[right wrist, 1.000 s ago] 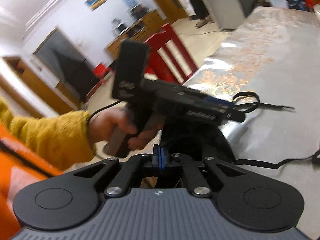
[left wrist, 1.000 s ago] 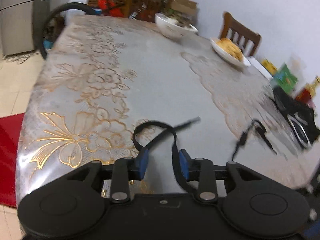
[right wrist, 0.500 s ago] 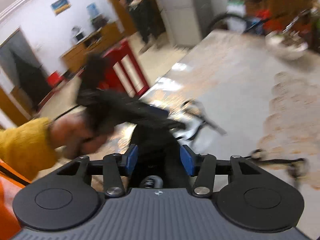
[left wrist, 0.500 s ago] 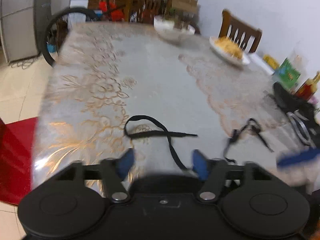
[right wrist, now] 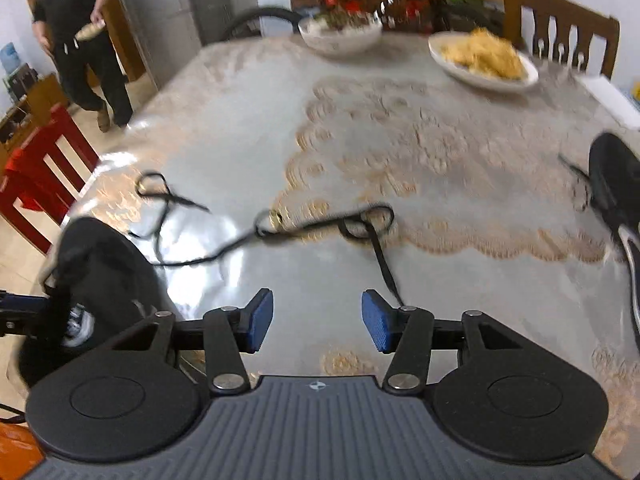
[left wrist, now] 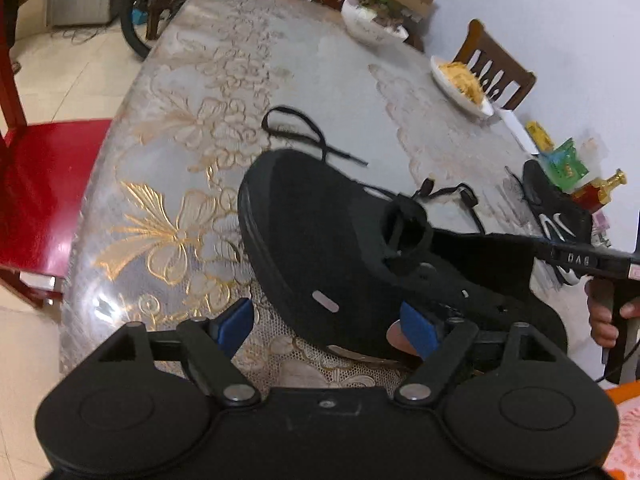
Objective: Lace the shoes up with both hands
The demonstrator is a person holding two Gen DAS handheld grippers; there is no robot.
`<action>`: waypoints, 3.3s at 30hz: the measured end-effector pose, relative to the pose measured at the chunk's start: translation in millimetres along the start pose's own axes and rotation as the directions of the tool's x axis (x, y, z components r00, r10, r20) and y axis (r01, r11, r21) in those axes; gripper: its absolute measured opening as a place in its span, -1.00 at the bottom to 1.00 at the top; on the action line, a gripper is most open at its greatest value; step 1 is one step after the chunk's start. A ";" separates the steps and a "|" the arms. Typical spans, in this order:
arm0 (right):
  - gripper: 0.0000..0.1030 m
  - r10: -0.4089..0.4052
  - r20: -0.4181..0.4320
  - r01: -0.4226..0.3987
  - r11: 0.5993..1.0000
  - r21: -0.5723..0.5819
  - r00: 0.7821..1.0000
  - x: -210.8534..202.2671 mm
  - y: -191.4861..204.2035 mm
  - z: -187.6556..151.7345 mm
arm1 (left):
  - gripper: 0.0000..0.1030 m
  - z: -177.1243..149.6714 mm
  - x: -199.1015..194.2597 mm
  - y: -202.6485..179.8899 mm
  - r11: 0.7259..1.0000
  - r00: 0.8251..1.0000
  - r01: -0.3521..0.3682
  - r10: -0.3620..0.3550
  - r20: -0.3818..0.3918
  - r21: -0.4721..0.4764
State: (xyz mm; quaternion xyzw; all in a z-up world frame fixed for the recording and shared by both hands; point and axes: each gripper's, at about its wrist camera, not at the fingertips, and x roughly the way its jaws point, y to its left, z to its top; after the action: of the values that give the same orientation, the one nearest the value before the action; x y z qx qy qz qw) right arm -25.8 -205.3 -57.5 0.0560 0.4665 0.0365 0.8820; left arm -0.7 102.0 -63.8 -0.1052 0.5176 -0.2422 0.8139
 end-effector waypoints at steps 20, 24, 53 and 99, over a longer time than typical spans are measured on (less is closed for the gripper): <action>0.00 0.207 0.061 -0.196 0.968 -0.158 0.976 -38.4 -34.1 -25.5 | 0.57 50.6 6.7 -58.5 0.974 0.961 -0.209 0.221 0.166 -0.085; 0.00 0.147 0.083 -0.129 0.973 -0.192 0.986 -39.4 -71.1 -24.4 | 0.65 41.4 -13.0 -76.2 0.951 0.933 -0.279 0.301 0.197 -0.135; -0.05 0.126 -0.068 -0.142 0.929 -0.343 0.990 30.4 -66.3 4.8 | 0.71 32.1 -19.3 -136.2 0.875 0.869 -0.428 0.468 0.164 -0.227; -0.21 0.317 -0.188 -0.179 -0.056 -0.982 0.930 -6.9 -57.5 -1.2 | 0.72 -0.9 -25.5 -146.2 0.862 0.866 -0.419 0.474 0.162 -0.284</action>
State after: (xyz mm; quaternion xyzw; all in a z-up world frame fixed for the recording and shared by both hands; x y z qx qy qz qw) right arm -29.9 -263.0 -60.1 -0.4963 0.2408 0.5102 0.6598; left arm -52.0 -10.9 17.6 -0.1058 0.4570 0.0318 0.8826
